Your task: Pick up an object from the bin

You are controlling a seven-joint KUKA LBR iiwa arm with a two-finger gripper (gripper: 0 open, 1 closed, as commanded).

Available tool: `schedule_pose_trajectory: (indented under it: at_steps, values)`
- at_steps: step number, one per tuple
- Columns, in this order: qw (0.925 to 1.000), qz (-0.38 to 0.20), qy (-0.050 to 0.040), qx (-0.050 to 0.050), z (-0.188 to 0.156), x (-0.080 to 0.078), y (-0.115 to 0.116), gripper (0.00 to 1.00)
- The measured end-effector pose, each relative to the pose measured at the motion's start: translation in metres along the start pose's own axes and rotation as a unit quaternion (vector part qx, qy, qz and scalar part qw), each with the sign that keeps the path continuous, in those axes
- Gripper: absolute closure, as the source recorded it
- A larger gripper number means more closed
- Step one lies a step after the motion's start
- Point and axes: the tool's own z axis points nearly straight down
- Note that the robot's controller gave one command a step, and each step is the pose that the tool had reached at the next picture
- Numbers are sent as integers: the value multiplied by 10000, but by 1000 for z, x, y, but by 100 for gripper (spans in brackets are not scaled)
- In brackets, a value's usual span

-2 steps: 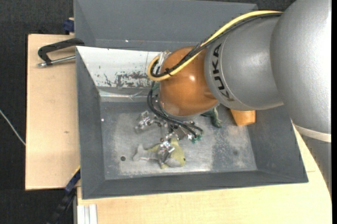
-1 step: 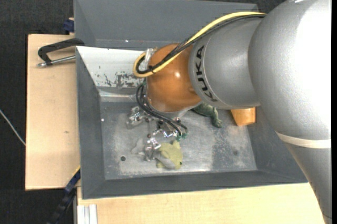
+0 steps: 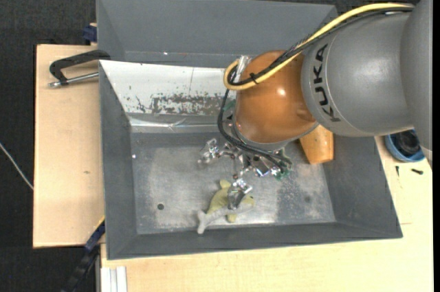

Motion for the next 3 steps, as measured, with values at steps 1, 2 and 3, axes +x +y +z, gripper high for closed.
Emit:
schedule_pose_trajectory:
  at_steps: [1, 2, 3]
  values:
    - [9826, -1854, 9, -33, 48, 15, -16, 0]
    - [9826, -1859, 20, -14, 48, 16, -18, 100]
    - [9605, -2781, -51, 27, -122, 25, -13, 100]
